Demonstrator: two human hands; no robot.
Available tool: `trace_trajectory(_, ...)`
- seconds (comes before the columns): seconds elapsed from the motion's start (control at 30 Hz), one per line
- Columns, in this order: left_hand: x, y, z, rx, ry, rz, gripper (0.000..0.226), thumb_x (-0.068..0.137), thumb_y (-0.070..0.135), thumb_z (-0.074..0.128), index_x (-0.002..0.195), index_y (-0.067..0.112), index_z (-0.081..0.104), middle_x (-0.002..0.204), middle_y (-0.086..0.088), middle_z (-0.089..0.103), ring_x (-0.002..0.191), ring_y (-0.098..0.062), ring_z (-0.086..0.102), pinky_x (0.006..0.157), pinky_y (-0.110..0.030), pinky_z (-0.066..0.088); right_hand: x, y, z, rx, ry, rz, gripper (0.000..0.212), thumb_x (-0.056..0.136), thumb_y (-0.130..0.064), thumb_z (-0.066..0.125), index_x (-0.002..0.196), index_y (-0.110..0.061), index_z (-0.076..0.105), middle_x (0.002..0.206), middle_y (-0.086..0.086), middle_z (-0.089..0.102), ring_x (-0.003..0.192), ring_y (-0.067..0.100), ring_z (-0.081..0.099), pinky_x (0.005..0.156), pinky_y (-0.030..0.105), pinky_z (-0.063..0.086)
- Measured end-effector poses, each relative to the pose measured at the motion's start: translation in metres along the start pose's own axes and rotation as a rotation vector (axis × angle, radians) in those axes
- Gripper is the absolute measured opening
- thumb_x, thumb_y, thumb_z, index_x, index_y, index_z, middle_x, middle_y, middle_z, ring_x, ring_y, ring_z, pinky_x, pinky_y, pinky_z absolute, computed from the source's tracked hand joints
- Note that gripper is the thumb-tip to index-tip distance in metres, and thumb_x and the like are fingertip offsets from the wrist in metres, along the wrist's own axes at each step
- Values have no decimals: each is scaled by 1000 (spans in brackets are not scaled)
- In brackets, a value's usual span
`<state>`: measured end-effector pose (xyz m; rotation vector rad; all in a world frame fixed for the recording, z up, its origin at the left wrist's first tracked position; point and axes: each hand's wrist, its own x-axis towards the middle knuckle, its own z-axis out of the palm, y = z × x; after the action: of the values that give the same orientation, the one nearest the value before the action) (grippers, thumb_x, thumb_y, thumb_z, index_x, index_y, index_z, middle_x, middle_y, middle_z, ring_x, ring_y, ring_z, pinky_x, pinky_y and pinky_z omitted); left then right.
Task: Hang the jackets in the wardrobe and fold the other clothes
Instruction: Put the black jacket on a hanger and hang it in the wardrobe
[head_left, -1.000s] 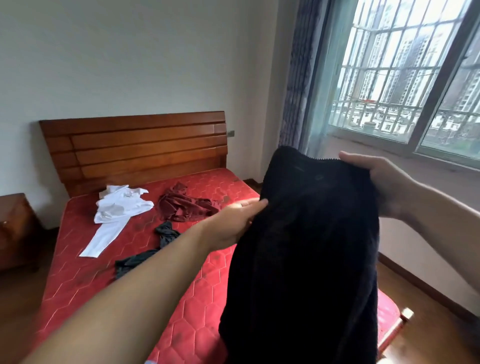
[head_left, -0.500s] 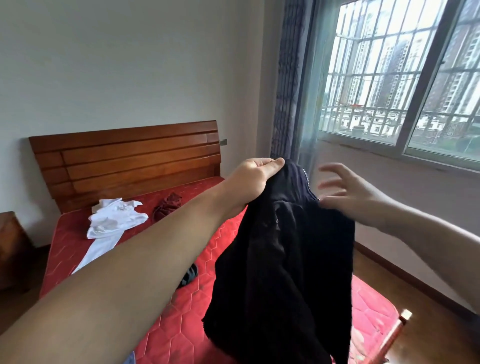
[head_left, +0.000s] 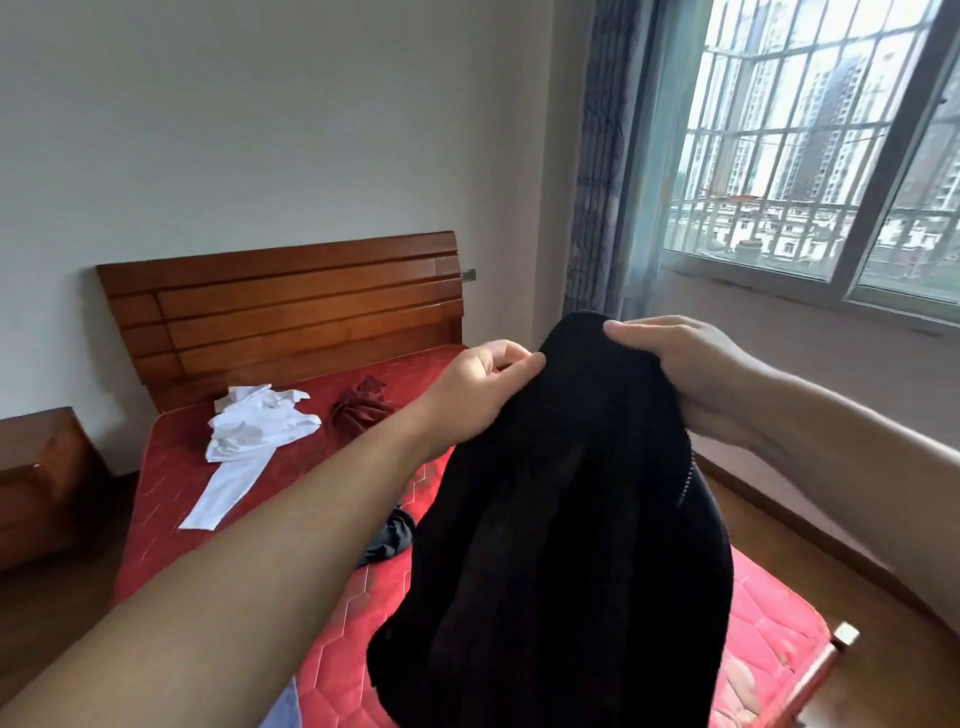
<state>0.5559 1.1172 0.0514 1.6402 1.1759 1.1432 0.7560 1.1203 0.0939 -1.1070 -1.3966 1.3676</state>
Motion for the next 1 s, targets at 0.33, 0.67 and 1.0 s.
trace_trajectory(0.33, -44, -60, 72, 334, 307, 362, 45, 93, 43, 55, 136, 32, 44, 129, 17, 57, 116, 4, 52, 97, -15, 41, -2, -66, -14, -20, 95, -89, 23, 88, -33, 61, 94, -13, 71, 80, 2, 76, 71, 17, 73, 65, 29, 53)
trace_trajectory(0.67, -27, -63, 79, -168, 35, 10, 22, 97, 27, 54, 99, 13, 72, 100, -9, 74, 88, -13, 65, 82, -37, 53, -30, -64, -71, -112, 227, -105, 23, 88, -30, 62, 95, -10, 71, 85, 4, 75, 72, 19, 73, 64, 32, 56)
trace_trajectory(1.0, -12, 23, -3, 225, 24, 200, 23, 99, 21, 50, 90, 18, 72, 85, 9, 74, 80, -4, 68, 72, -15, 49, -72, -4, -103, -1382, 328, -478, 59, 86, -75, 19, 136, -44, 28, 119, 9, 59, 88, 35, 62, 74, 38, 45)
